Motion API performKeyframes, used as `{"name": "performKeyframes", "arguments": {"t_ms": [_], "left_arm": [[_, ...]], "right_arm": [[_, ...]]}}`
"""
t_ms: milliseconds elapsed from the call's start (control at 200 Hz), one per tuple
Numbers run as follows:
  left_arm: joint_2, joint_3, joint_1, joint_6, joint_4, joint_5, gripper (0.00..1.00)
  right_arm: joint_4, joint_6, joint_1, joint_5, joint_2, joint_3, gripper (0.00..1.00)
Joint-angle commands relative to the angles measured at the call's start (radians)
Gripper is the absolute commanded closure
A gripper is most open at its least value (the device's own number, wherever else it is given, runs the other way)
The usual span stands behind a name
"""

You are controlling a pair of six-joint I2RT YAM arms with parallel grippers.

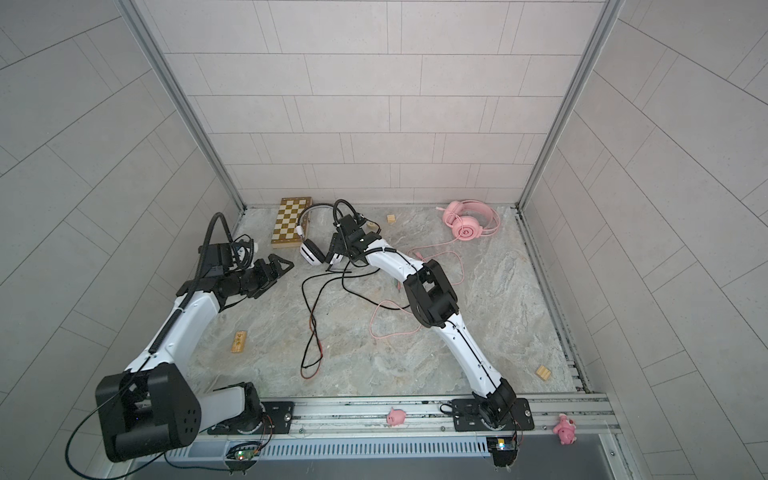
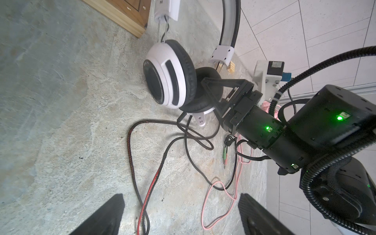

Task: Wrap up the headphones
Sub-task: 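Lift the white headphones with the right gripper while the left gripper approaches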

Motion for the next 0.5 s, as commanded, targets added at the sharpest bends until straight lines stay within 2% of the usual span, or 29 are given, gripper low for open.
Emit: {"name": "performKeyframes", "arguments": {"t_ms": [0,140,385,495], "left_arm": [[-0.009,-0.011,0.005,-0.002,0.003,0.001,0.06],[-0.008,-0.010,0.004,0.000,0.003,0.000,0.06],[-0.004,-0.013,0.006,0.001,0.001,-0.007,0.06],[-0.001,-0.013,0.004,0.002,0.000,-0.007,0.06]], "right_arm": [[-0.136,-0.084,-0.005,0.009,-0.005,-0.027,0.22],[-0.126,-0.095,0.003,0.014,0.005,-0.021,0.22],[-0.106,-0.091,0.039,-0.002,0.045,0.015,0.33],[-0.100,-0.106,0.043,-0.005,0.036,0.012,0.53]]}}
